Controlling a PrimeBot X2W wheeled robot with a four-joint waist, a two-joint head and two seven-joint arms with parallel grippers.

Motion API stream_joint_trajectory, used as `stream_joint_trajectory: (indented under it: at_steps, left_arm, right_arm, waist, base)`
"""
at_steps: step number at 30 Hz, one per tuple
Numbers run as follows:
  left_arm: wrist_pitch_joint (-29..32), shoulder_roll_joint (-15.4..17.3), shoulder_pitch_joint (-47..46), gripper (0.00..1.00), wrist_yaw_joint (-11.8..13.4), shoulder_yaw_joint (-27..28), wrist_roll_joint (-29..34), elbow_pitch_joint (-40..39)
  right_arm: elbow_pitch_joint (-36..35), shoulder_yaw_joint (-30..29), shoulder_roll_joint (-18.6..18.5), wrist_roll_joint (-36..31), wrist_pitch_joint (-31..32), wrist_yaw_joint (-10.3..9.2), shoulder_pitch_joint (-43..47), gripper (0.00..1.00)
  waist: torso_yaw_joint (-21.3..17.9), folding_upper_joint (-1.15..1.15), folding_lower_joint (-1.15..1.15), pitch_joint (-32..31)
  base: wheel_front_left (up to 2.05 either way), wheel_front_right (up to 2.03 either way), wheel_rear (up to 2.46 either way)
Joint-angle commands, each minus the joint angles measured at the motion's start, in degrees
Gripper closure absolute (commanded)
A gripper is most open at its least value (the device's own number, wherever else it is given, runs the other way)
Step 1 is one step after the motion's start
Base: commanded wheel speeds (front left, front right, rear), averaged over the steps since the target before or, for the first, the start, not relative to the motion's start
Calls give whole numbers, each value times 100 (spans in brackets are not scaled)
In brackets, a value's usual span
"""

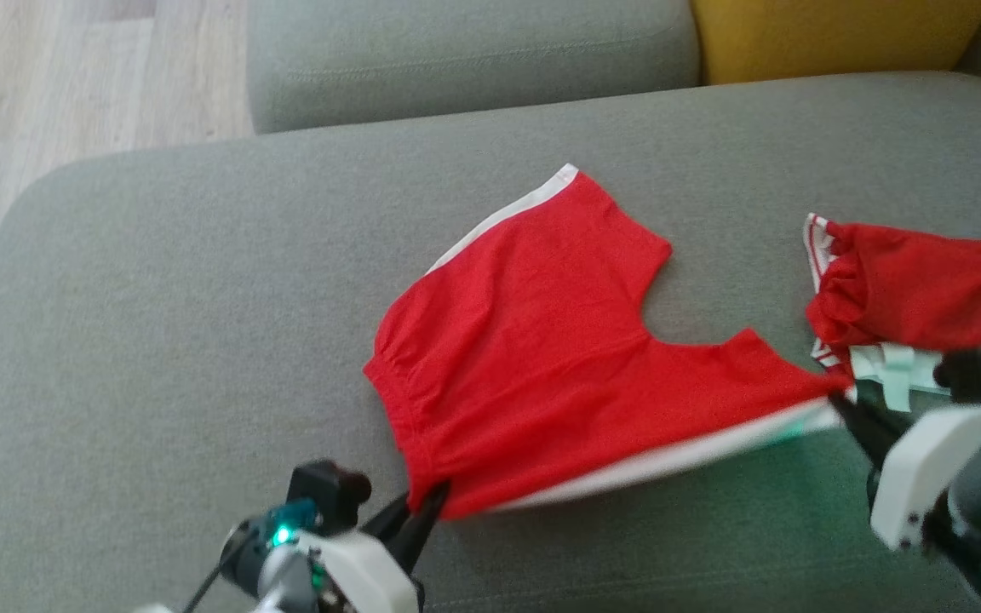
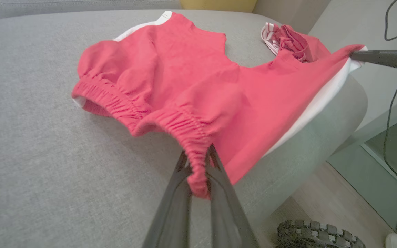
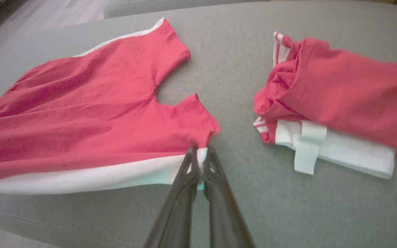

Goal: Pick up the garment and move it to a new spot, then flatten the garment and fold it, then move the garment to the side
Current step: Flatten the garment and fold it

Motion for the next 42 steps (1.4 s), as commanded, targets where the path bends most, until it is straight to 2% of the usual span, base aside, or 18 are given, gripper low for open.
stream_joint_trajectory:
  at_steps: [1,6,12,22,42]
  left_arm:
    - [27,51,-404,100,44,246,12,-237]
    - [76,-2,-737,100,22,285,27,-259]
    - [28,-114,-1158,100,-15,342,48,-205]
    - [51,-364,-1761,100,-149,399,-104,289]
    - [-147,-1088,-3073,100,-293,471,-333,1715]
  right_arm:
    - [-263,-5,-129,-54,31,37,-381,100]
    - [-200,36,-170,-109,73,37,-929,100]
    - [197,178,-243,-134,-38,37,-1801,100]
    - [1436,753,-363,-150,-312,37,-3348,100]
    - [3401,2011,-368,57,-1297,37,-5316,100]
  waist:
    - [50,0,0,65]
    - [173,0,0,301]
    - [322,0,0,627]
    - [659,0,0,1161]
    - [1227,0,0,1975]
  base:
    - [0,0,0]
    - [0,0,0]
    - [0,0,0]
    - [0,0,0]
    - [0,0,0]
